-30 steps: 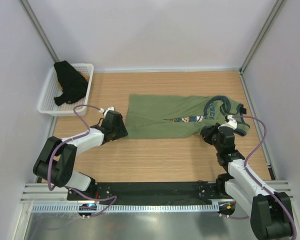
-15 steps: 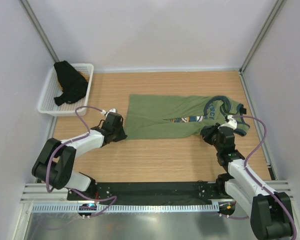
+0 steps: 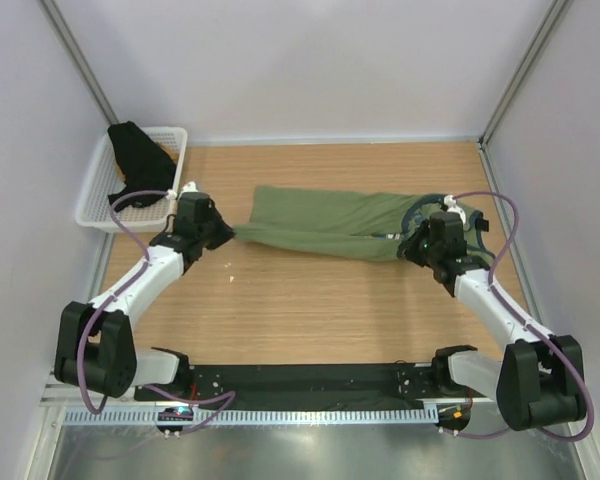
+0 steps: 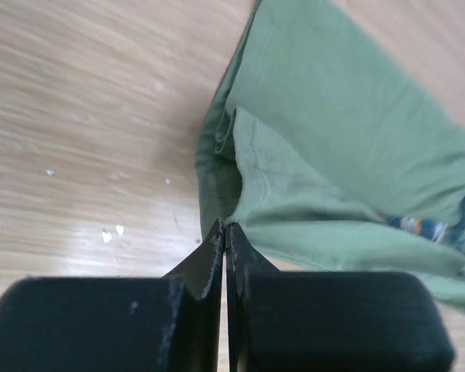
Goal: Fold and stack the tank tops
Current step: Flatten the tank top out
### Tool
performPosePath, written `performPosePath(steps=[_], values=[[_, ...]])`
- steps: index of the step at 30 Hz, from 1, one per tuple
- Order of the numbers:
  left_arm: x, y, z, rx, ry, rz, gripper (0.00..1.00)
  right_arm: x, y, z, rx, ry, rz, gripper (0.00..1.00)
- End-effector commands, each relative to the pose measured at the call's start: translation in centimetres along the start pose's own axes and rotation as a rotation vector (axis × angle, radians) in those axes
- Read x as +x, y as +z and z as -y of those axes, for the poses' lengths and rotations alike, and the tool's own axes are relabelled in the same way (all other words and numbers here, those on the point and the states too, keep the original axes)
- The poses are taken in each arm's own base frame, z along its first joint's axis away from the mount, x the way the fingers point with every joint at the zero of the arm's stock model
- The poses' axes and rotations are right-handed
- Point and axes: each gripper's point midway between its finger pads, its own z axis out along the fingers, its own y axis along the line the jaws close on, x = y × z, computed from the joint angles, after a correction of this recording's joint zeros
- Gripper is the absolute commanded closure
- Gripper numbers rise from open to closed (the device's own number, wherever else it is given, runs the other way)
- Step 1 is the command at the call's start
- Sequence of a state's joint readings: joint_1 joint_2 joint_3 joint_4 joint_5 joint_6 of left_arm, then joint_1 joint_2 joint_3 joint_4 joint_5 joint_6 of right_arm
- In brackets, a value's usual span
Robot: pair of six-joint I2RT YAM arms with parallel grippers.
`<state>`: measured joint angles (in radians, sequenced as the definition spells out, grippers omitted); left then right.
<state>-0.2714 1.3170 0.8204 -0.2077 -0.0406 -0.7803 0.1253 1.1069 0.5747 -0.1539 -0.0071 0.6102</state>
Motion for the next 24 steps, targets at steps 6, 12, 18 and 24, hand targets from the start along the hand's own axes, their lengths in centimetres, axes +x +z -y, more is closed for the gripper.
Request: performPosePath(steps=[6,12,18,24], values=[[-6.2,-1.0,4.4,0.110,-0.132,0.011,1.00,-9.9,-2.6,-5.7,0.012,-0.055,0.053,0.99],[-14.2,-12.8,9.0,0.210,-0.057,0.268,1.00,-17.0,-13.6,-14.2,-0.304,-0.134,0.256,0.99],[-15.7,-29.1,9.9,0.438,-0.028,0.591,1.00,-17.2,-31.1,-19.5,-0.727,-0.311,0.543,0.99],[-15.0,-40.2,8.6,0.556,-0.011,0.826,1.00,-14.7,-41.0,-19.1,-0.869,-0.384,0.694,0.99]])
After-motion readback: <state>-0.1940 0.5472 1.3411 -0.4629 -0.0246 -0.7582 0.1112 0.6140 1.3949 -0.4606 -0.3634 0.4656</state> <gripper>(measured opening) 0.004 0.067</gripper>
